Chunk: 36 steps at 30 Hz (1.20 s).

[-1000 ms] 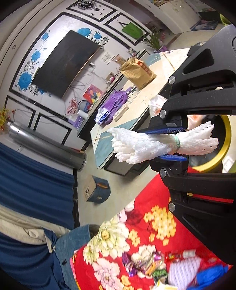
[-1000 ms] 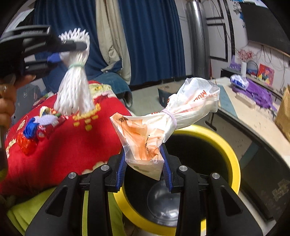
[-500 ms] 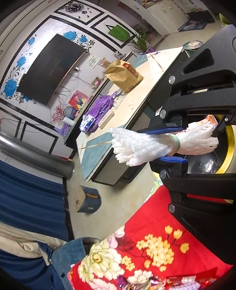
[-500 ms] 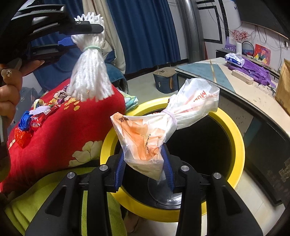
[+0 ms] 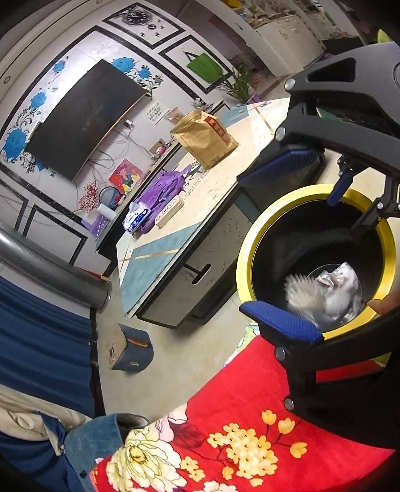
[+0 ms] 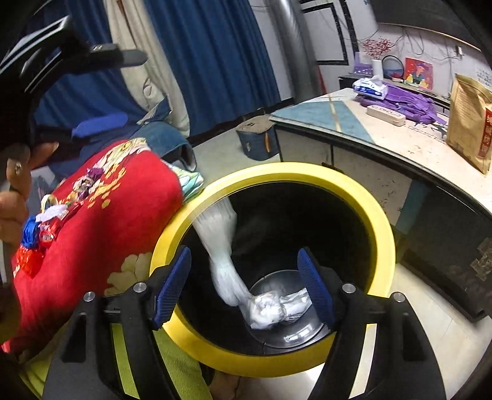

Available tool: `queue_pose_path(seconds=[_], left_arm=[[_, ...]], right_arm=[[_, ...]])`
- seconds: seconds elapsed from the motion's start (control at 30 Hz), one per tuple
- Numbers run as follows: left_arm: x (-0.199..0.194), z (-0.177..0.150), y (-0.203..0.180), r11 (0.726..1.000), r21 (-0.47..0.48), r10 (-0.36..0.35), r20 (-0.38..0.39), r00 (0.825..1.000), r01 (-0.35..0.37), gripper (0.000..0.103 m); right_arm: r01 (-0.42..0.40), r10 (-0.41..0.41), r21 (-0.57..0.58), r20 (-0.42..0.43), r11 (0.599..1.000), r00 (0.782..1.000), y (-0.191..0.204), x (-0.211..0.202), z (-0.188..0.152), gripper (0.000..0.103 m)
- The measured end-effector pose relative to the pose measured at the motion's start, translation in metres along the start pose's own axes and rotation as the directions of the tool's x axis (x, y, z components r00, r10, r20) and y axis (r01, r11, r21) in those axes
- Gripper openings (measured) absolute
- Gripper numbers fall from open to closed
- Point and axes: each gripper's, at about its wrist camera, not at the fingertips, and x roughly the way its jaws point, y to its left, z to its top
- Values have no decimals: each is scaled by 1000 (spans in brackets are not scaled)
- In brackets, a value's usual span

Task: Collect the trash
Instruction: 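Carry both items over the yellow-rimmed bin and open both tools to drop them, then move both tools back over the trash on the bed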

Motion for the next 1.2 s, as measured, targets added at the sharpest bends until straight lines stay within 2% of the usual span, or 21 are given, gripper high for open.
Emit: queue_pose_path(seconds=[0.13, 0.2, 0.33, 0.53, 0.9, 1.2], left_arm=[[-5, 0, 6, 999, -40, 7, 10, 1000, -6, 83], [-11, -2, 6, 999, -39, 26, 26, 999, -25, 92], [-25, -5, 6, 996, -17, 91, 52, 994, -91, 92], [-54, -7, 11, 990, -9, 139, 108, 984, -138, 92], [-123, -15, 41, 963, -63, 269, 222, 937, -262, 92], [-175, -24, 58, 934, -108, 356, 313, 880, -340, 92]], right_arm=[[5, -5, 14, 5, 1000, 1000, -3, -1, 1, 72], [2, -2, 13, 5, 1000, 1000, -2, -2, 1, 73], [-6, 6, -9, 9, 1000, 1000, 4, -3, 3, 76], [-14, 16, -52, 33, 999, 999, 17, -8, 6, 78], [-40, 50, -154, 61, 987, 997, 53, -20, 15, 80], [-86, 106, -251, 68, 964, 992, 95, -30, 24, 82]])
